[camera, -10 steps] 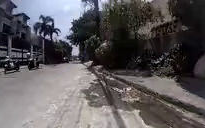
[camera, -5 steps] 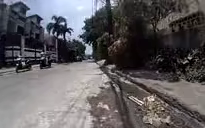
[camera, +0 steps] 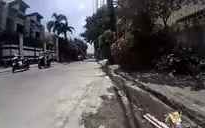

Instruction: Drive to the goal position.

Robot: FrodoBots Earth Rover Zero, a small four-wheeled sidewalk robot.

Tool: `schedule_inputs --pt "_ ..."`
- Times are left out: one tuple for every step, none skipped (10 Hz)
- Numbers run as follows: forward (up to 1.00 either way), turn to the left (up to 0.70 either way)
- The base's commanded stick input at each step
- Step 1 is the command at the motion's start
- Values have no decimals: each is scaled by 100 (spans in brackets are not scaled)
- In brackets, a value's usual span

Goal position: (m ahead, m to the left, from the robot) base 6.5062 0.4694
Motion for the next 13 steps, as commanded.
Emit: schedule_inputs --pt "99 0" --pt "99 0" --pt "100 0" --pt "100 0" --pt "100 0" --pt "100 0" --pt "100 0" --pt "100 0" --pt "100 0" --pt "100 0" --pt "100 0" --pt "100 0" --pt "100 0"
